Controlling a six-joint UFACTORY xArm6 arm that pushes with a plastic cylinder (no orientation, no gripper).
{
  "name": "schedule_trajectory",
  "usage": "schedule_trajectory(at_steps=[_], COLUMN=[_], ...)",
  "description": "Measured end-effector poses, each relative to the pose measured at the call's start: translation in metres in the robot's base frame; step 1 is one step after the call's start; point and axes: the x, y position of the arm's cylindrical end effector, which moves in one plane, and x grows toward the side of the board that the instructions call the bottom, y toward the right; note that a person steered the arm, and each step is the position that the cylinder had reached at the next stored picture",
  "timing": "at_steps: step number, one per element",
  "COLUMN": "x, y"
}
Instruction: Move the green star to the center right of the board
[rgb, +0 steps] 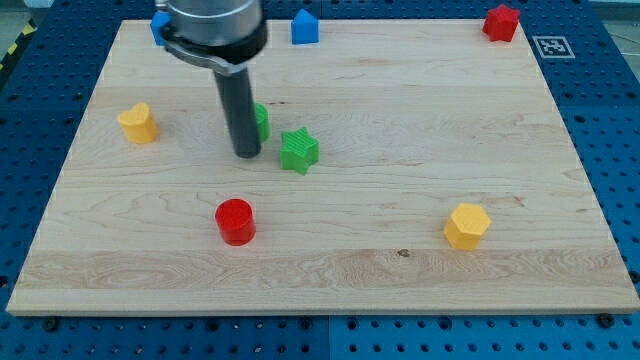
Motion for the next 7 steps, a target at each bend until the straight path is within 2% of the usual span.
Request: schedule_trajectory(at_steps=[3,4,5,6,7], x=[0.012,0.037,0.041,0.038,0.037], y=[0.126,0.168,0.206,0.207,0.177])
